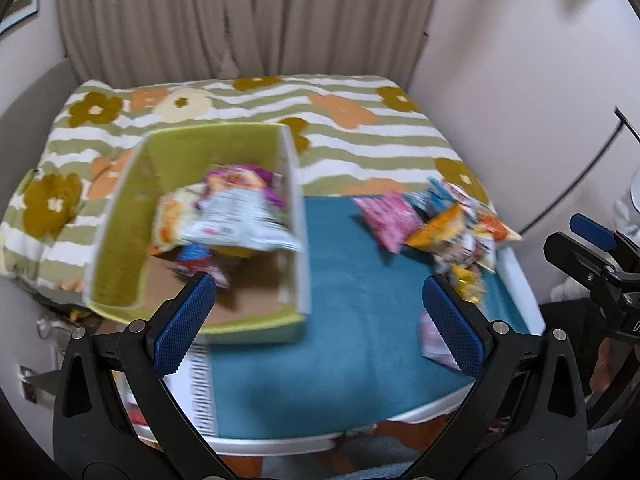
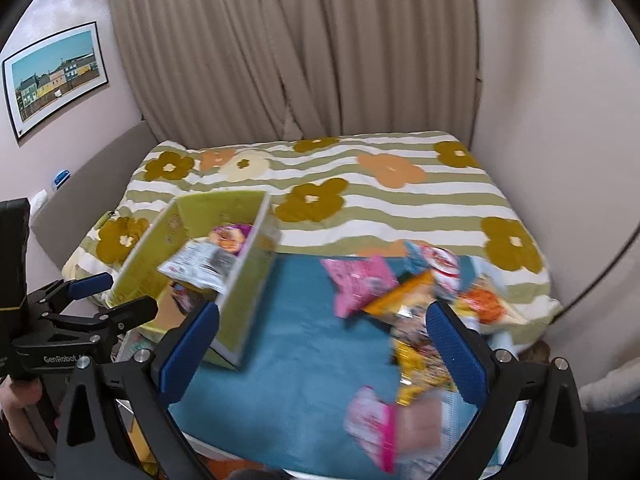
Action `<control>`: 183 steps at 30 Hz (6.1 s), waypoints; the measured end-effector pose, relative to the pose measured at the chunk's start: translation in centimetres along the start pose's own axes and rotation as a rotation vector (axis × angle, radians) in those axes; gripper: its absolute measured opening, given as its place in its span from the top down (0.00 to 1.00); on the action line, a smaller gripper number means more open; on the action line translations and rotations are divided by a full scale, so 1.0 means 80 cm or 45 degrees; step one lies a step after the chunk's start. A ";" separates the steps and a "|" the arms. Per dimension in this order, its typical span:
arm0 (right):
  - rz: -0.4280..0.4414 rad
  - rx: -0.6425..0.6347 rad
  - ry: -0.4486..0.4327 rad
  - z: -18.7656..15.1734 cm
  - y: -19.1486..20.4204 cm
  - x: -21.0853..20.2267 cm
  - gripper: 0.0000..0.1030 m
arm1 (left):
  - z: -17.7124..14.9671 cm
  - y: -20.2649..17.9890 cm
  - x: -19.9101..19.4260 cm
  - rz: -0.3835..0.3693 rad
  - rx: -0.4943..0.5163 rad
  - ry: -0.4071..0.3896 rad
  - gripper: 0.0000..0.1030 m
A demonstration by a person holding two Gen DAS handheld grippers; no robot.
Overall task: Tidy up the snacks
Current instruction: 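Move both tools back toward the remaining snack pile, then grasp the pink-white bag with the left tool while the right tool grasps the pale pink packet, then carry both bags over the yellow box and open both tools to drop them, then move both tools back toward the snack pile on the blue cloth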
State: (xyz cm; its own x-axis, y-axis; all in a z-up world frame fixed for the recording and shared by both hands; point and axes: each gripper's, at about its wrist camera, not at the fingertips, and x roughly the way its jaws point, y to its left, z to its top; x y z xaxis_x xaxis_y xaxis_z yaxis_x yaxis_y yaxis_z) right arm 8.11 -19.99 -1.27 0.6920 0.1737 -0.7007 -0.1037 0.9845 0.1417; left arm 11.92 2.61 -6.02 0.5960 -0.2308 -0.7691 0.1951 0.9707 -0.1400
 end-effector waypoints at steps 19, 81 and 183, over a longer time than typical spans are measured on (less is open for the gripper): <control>-0.013 0.076 0.160 -0.102 -0.192 0.016 0.00 | -0.108 -0.207 0.138 -0.110 0.032 0.310 0.01; -0.106 -0.009 0.403 -0.194 -0.136 0.158 0.43 | -0.135 -0.157 0.231 -0.023 0.082 0.456 0.68; -0.010 -0.020 0.054 0.047 0.192 0.127 0.00 | 0.041 0.199 0.014 0.070 0.038 0.011 0.01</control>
State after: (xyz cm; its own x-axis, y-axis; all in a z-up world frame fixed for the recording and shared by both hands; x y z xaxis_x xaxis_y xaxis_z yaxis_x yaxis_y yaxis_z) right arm 16.21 -3.18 -3.57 0.6617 0.1662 -0.7311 -0.1098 0.9861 0.1248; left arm 18.29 17.58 -7.06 0.5997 -0.1764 -0.7805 0.1852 0.9795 -0.0791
